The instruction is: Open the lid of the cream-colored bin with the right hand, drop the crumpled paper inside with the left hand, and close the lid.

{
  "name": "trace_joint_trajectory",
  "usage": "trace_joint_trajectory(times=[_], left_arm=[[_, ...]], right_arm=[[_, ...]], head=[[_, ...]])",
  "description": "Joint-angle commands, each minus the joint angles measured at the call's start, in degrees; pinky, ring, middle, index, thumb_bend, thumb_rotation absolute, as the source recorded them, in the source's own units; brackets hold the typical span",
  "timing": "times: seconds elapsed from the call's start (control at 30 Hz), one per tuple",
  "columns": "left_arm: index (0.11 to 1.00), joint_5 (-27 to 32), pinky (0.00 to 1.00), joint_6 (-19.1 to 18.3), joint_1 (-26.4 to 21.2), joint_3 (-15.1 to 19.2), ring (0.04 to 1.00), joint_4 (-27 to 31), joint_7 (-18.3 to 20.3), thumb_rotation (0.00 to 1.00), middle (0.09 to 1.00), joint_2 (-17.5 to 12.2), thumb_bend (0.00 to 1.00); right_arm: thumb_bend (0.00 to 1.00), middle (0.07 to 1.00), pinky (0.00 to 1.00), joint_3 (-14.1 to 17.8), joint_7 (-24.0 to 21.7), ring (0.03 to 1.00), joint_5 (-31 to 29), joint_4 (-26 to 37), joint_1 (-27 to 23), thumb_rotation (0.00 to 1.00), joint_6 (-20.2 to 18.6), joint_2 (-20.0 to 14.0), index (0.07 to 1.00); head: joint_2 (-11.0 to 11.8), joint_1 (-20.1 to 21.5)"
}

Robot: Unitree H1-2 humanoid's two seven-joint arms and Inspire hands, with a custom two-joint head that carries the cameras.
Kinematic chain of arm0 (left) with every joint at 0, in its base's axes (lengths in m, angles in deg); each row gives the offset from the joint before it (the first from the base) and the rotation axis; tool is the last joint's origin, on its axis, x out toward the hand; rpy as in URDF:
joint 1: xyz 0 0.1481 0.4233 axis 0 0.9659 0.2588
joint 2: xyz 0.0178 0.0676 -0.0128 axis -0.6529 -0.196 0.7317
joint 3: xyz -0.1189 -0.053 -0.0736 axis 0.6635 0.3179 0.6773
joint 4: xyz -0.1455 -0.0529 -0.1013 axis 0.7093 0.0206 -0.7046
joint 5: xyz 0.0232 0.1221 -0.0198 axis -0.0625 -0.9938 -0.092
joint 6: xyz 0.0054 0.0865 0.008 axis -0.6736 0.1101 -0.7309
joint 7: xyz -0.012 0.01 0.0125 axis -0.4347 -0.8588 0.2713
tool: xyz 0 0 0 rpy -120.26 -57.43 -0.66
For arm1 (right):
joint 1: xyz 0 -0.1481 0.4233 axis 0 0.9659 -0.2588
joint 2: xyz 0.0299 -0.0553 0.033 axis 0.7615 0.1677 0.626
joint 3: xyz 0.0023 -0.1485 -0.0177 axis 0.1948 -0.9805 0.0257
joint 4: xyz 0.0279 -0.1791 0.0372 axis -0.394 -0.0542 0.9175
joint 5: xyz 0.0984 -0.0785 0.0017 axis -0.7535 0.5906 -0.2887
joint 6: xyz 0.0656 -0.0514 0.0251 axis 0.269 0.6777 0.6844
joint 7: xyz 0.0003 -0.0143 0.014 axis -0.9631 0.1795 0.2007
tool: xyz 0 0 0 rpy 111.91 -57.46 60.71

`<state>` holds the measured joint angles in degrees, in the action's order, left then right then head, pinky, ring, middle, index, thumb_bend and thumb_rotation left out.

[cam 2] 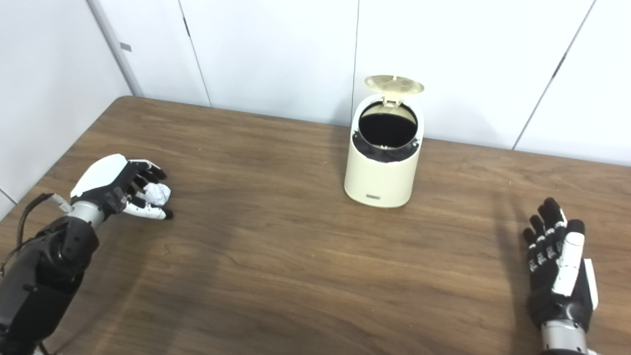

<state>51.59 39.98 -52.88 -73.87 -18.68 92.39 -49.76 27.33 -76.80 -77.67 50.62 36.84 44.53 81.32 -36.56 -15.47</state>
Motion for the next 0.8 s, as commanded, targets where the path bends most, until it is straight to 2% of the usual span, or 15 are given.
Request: trace_joint_trajectory(times=[0.0,0.27,0.3,0.33,0.37,0.43,0.57,0.67,0.77], left_arm=[[0.686,0.56,0.58,0.36,-1.58,0.2,0.633,0.33,0.01,0.03,0.666,-2.34,0.79],[0.64,1.74,0.47,-0.98,-1.8,-0.64,0.519,1.67,1.12,0.0,0.576,-2.69,0.74],[0.568,1.84,0.48,-0.9,-1.86,-0.69,0.52,1.49,1.1,0.02,0.571,-2.73,0.63],[0.524,2.16,0.49,-0.72,-1.93,-0.61,0.524,1.18,1.04,0.03,0.569,-2.71,0.56],[0.526,2.5,0.48,-0.47,-1.97,-0.54,0.518,0.9,0.96,0.02,0.516,-2.71,0.54],[0.509,3.29,0.49,0.07,-2.0,-0.41,0.527,0.46,0.87,0.0,0.486,-2.7,0.52],[0.472,3.36,0.53,0.35,-2.16,-0.92,0.55,-0.12,0.87,0.0,0.517,-3.03,0.52],[0.463,3.05,0.53,0.3,-2.2,-1.23,0.485,-0.13,0.89,0.0,0.516,-3.18,0.5],[0.461,2.74,0.53,0.23,-2.23,-1.6,0.478,-0.15,0.75,0.0,0.519,-3.31,0.5]], right_arm=[[0.4,0.955,0.96,0.35,-0.38,0.963,-0.64,-0.25,-0.53,1.0,1.11,0.0,0.909],[0.4,0.948,0.95,0.29,-0.41,0.951,-0.38,-0.22,-0.12,1.0,1.57,-0.29,0.911],[0.4,0.948,0.95,0.3,-0.48,0.952,-0.47,-0.22,-0.07,1.0,1.62,-0.3,0.912],[0.4,0.948,0.94,0.34,-0.46,0.953,-0.55,-0.25,-0.06,1.0,1.61,-0.26,0.913],[0.41,0.95,0.94,0.39,-0.42,0.954,-0.66,-0.22,-0.03,1.0,1.52,-0.21,0.913],[0.41,0.956,0.95,0.43,-0.4,0.959,-0.82,-0.01,0.08,1.0,1.26,-0.2,0.918],[0.41,0.944,0.93,0.61,0.21,0.949,-0.76,0.65,0.3,1.0,0.57,-0.01,0.913],[0.41,0.944,0.94,0.66,-0.18,0.952,-0.96,0.29,0.31,1.0,1.04,-0.21,0.917],[0.41,0.95,0.94,0.72,-0.62,0.955,-1.27,-0.17,0.25,1.0,1.37,-0.43,0.923]], head=[[-0.05,-0.08],[-0.18,0.04],[-0.18,0.04],[-0.16,0.03],[-0.2,0.06],[-0.27,0.1],[-0.4,0.02],[-0.44,-0.05],[-0.49,0.05]])
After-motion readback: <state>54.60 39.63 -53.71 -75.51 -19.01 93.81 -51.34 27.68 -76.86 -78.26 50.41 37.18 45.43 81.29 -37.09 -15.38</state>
